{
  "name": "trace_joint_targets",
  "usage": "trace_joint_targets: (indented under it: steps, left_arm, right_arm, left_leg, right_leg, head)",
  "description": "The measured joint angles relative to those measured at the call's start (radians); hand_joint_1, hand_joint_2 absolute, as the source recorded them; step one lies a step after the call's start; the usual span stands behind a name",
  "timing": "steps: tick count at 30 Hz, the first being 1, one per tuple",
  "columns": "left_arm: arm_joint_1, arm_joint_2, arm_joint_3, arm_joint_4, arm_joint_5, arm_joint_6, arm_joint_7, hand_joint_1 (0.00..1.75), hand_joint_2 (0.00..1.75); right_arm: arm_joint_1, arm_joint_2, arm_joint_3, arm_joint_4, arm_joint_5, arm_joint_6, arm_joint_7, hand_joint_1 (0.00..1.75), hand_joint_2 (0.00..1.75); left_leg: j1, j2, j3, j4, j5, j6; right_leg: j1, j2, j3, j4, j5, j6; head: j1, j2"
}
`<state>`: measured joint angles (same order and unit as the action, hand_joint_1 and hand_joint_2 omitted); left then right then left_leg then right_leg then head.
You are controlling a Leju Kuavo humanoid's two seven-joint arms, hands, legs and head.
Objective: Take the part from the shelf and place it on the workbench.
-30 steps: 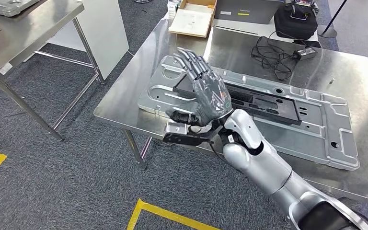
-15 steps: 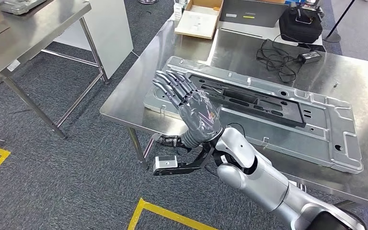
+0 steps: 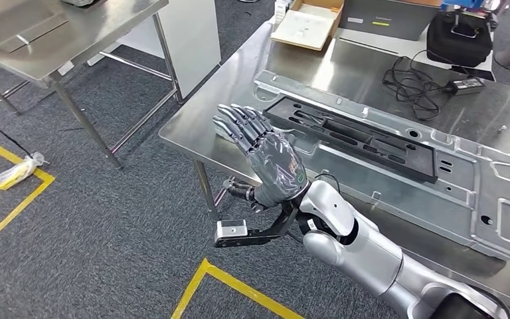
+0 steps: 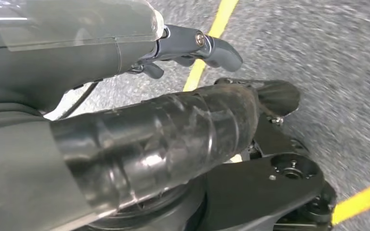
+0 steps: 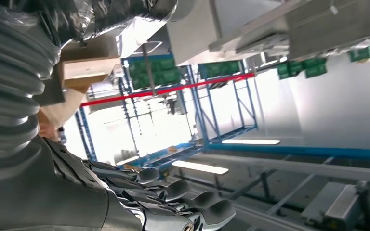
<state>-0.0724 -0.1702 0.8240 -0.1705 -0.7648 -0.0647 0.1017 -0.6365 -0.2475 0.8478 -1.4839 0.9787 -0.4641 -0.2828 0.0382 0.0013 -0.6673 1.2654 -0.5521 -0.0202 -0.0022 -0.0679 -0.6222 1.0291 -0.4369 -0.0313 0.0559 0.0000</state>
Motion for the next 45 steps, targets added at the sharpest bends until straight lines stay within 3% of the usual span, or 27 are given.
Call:
trace_joint_targets:
  steps: [3,5,7,9,11,12,13,15,17,19,20,22,23,25,27,28,30,31,32,34,35,37,39,41,43,44,45]
  left_arm:
    - [-0.003,0.004,0.000,0.000,-0.001,0.001,0.000,0.00,0.00]
    - [-0.005,0.005,0.000,0.000,-0.001,0.001,0.000,0.00,0.00]
    - [-0.003,0.005,0.000,0.000,-0.001,0.001,0.000,0.00,0.00]
    - [-0.002,0.005,0.000,0.000,-0.001,0.002,0.001,0.00,0.00]
    - [-0.005,0.005,0.000,0.000,-0.001,0.002,0.002,0.00,0.00]
    - [-0.006,0.005,0.000,0.000,-0.001,0.002,0.001,0.00,0.00]
    - [-0.006,0.005,0.001,0.000,-0.001,0.001,0.001,0.00,0.00]
    - [-0.005,0.005,0.001,0.000,-0.001,0.001,0.002,0.00,0.00]
    - [-0.004,0.004,0.001,0.000,-0.001,0.001,0.002,0.00,0.00]
    - [-0.006,0.002,0.001,0.000,-0.001,0.000,0.003,0.00,0.00]
    - [-0.006,0.002,0.001,0.000,-0.001,0.000,0.003,0.00,0.00]
    - [-0.003,0.002,0.001,0.000,-0.001,0.000,0.004,0.00,0.00]
    - [-0.002,0.002,0.001,0.000,-0.001,0.000,0.004,0.00,0.00]
    - [-0.003,0.003,0.001,0.000,-0.002,-0.002,0.004,0.00,0.00]
    - [-0.005,0.003,0.001,0.000,-0.002,-0.006,-0.004,0.00,0.00]
    - [-0.006,0.003,0.001,0.000,-0.002,-0.008,-0.009,0.00,0.00]
    - [-0.007,0.003,0.001,0.000,-0.002,-0.010,-0.013,0.00,0.00]
    - [-0.007,0.003,0.001,0.000,-0.002,-0.009,-0.014,0.00,0.00]
    - [-0.008,0.004,0.001,0.000,-0.003,-0.008,-0.014,0.00,0.00]
    - [-0.012,0.005,0.001,0.000,-0.004,-0.007,-0.014,0.00,0.00]
    - [-0.014,0.006,0.001,0.000,-0.005,-0.006,-0.014,0.00,0.00]
    - [-0.015,0.006,0.001,0.000,-0.004,-0.006,-0.015,0.00,0.00]
    - [-0.012,0.006,0.001,0.000,-0.004,-0.007,-0.015,0.00,0.00]
    - [-0.011,0.006,0.001,0.000,-0.005,-0.008,-0.015,0.00,0.00]
    - [-0.013,0.006,0.001,0.000,-0.006,-0.009,-0.016,0.00,0.00]
    - [-0.013,0.006,0.001,0.000,-0.006,-0.010,-0.016,0.00,0.00]
    - [-0.012,0.006,0.001,0.000,-0.007,-0.010,-0.016,0.00,0.00]
  right_arm:
    - [0.000,-0.008,0.002,0.000,0.000,-0.001,0.001,0.00,1.75]
    - [-0.001,-0.012,0.003,0.000,0.000,-0.002,0.001,0.00,1.75]
    - [-0.001,-0.015,0.005,0.000,0.000,-0.002,0.001,0.00,1.75]
    - [-0.001,-0.021,0.006,0.001,0.000,-0.002,0.001,0.00,1.75]
    - [0.001,-0.029,0.008,0.001,0.000,-0.002,0.001,0.00,1.75]
    - [0.002,-0.031,0.009,0.002,0.000,-0.002,0.001,0.00,1.75]
    - [0.003,-0.034,0.010,0.002,0.000,-0.002,0.001,0.00,1.75]
    - [0.003,-0.035,0.013,0.003,0.000,-0.002,0.001,0.00,1.75]
    - [0.000,-0.036,0.013,0.003,0.000,-0.002,0.002,0.00,1.75]
    - [-0.002,-0.038,0.014,0.003,0.000,-0.003,0.002,0.00,1.75]
    - [-0.004,-0.039,0.014,0.003,0.000,-0.003,0.002,0.00,1.75]
    - [-0.007,-0.039,0.015,0.003,0.000,-0.002,0.002,0.00,1.75]
    - [-0.009,-0.039,0.015,0.004,0.000,-0.001,0.002,0.00,1.75]
    - [-0.013,-0.039,0.016,0.004,0.000,0.000,0.004,0.00,1.75]
    - [-0.014,-0.039,0.016,0.005,0.000,0.002,0.004,0.00,1.75]
    - [-0.014,-0.039,0.017,0.005,-0.001,0.002,0.005,0.00,1.75]
    - [-0.015,-0.039,0.018,0.006,-0.001,0.003,0.005,0.00,1.75]
    - [-0.015,-0.039,0.019,0.007,-0.001,0.003,0.005,0.00,1.75]
    - [-0.016,-0.039,0.019,0.007,-0.001,0.003,0.005,0.00,1.75]
    - [-0.020,-0.040,0.019,0.008,-0.001,0.003,0.005,0.00,1.75]
    - [-0.022,-0.040,0.019,0.008,-0.002,0.004,0.005,0.00,1.75]
    - [-0.025,-0.041,0.021,0.009,-0.002,0.008,0.005,0.00,1.75]
    - [-0.025,-0.041,0.023,0.010,-0.002,0.013,0.005,0.00,1.75]
    - [-0.023,-0.042,0.024,0.011,-0.002,0.015,0.005,0.00,1.75]
    - [-0.021,-0.043,0.025,0.014,-0.002,0.016,0.005,0.00,1.75]
    - [-0.020,-0.044,0.026,0.016,-0.002,0.016,0.005,0.00,1.75]
    - [-0.020,-0.044,0.027,0.017,-0.002,0.016,0.005,0.00,1.75]
  left_leg:
    - [-0.017,0.065,0.138,-0.196,0.037,0.019]
    - [-0.028,0.077,0.159,-0.249,0.031,0.030]
    - [-0.028,0.054,0.147,-0.258,0.046,0.043]
    - [-0.023,0.034,0.129,-0.264,0.072,0.060]
    - [-0.022,0.012,0.100,-0.264,0.097,0.069]
    - [-0.023,-0.001,0.084,-0.263,0.108,0.070]
    - [-0.023,-0.015,0.068,-0.261,0.120,0.069]
    - [-0.023,-0.044,0.037,-0.255,0.140,0.065]
    - [-0.023,-0.070,0.012,-0.248,0.158,0.057]
    - [-0.023,-0.093,-0.001,-0.249,0.178,0.045]
    - [-0.022,-0.104,-0.005,-0.252,0.189,0.038]
    - [-0.021,-0.120,-0.010,-0.259,0.205,0.025]
    - [-0.022,-0.107,-0.017,-0.251,0.193,0.022]
    - [-0.021,-0.056,-0.047,-0.176,0.112,0.018]
    - [-0.017,-0.019,-0.083,-0.044,0.024,0.010]
    - [-0.013,-0.013,-0.094,0.018,0.017,0.004]
    - [-0.006,-0.004,-0.078,0.064,0.076,-0.006]
    - [-0.002,0.005,-0.047,0.040,0.108,-0.010]
    - [0.000,0.027,0.006,-0.018,0.117,-0.010]
    - [-0.005,0.072,0.117,-0.169,0.077,-0.006]
    - [-0.010,0.083,0.151,-0.225,0.051,0.000]
    - [-0.015,0.066,0.160,-0.266,0.034,0.018]
    - [-0.015,0.042,0.152,-0.269,0.046,0.036]
    - [-0.016,0.022,0.139,-0.270,0.059,0.051]
    - [-0.021,-0.005,0.125,-0.267,0.070,0.058]
    - [-0.024,-0.020,0.119,-0.265,0.074,0.059]
    - [-0.026,-0.036,0.115,-0.262,0.076,0.059]
  right_leg:
    - [0.009,-0.035,-0.016,0.010,0.012,0.008]
    - [0.011,-0.059,-0.019,0.012,0.021,0.018]
    - [0.006,-0.067,-0.020,0.013,0.024,0.031]
    - [0.000,-0.014,-0.036,0.059,-0.033,0.044]
    - [-0.004,0.048,-0.069,0.172,-0.132,0.051]
    - [-0.004,0.060,-0.080,0.230,-0.164,0.052]
    - [-0.004,0.064,-0.081,0.267,-0.176,0.052]
    - [-0.004,0.071,-0.033,0.240,-0.144,0.048]
    - [-0.005,0.106,0.064,0.105,-0.107,0.036]
    - [-0.004,0.144,0.125,0.004,-0.103,0.027]
    - [-0.002,0.150,0.132,-0.015,-0.106,0.024]
    - [-0.002,0.123,0.126,-0.022,-0.089,0.016]
    - [-0.003,0.109,0.121,-0.027,-0.078,0.008]
    - [-0.006,0.077,0.103,-0.038,-0.054,-0.008]
    - [-0.002,0.048,0.077,-0.039,-0.036,-0.015]
    - [-0.001,0.032,0.064,-0.039,-0.028,-0.013]
    - [-0.002,0.000,0.038,-0.034,-0.012,-0.006]
    - [-0.003,-0.015,0.027,-0.031,-0.006,-0.002]
    - [-0.003,-0.028,0.017,-0.025,-0.001,0.003]
    - [-0.001,-0.052,0.004,-0.008,0.004,0.016]
    - [0.000,-0.065,-0.002,0.000,0.007,0.023]
    - [-0.004,-0.088,-0.009,0.007,0.012,0.038]
    - [-0.014,-0.046,-0.022,0.039,-0.015,0.050]
    - [-0.020,0.031,-0.063,0.144,-0.086,0.056]
    - [-0.019,0.062,-0.108,0.261,-0.139,0.057]
    - [-0.019,0.066,-0.112,0.280,-0.140,0.055]
    - [-0.018,0.069,-0.096,0.259,-0.120,0.051]
  head:
    - [0.000,0.000]
    - [0.000,0.000]
    - [0.001,0.000]
    - [0.001,0.000]
    - [0.001,0.000]
    - [0.001,0.000]
    - [0.001,0.000]
    - [0.001,0.000]
    - [0.001,0.000]
    - [0.001,0.000]
    - [0.001,0.000]
    - [0.001,0.000]
    - [0.000,0.000]
    - [-0.001,0.000]
    - [-0.002,0.000]
    - [-0.002,0.000]
    - [-0.002,0.000]
    - [-0.002,0.000]
    - [-0.002,0.000]
    - [-0.002,0.000]
    - [-0.002,0.000]
    - [-0.001,0.000]
    - [-0.001,0.000]
    - [-0.001,0.000]
    - [-0.001,0.000]
    - [-0.001,0.000]
    - [-0.001,0.000]
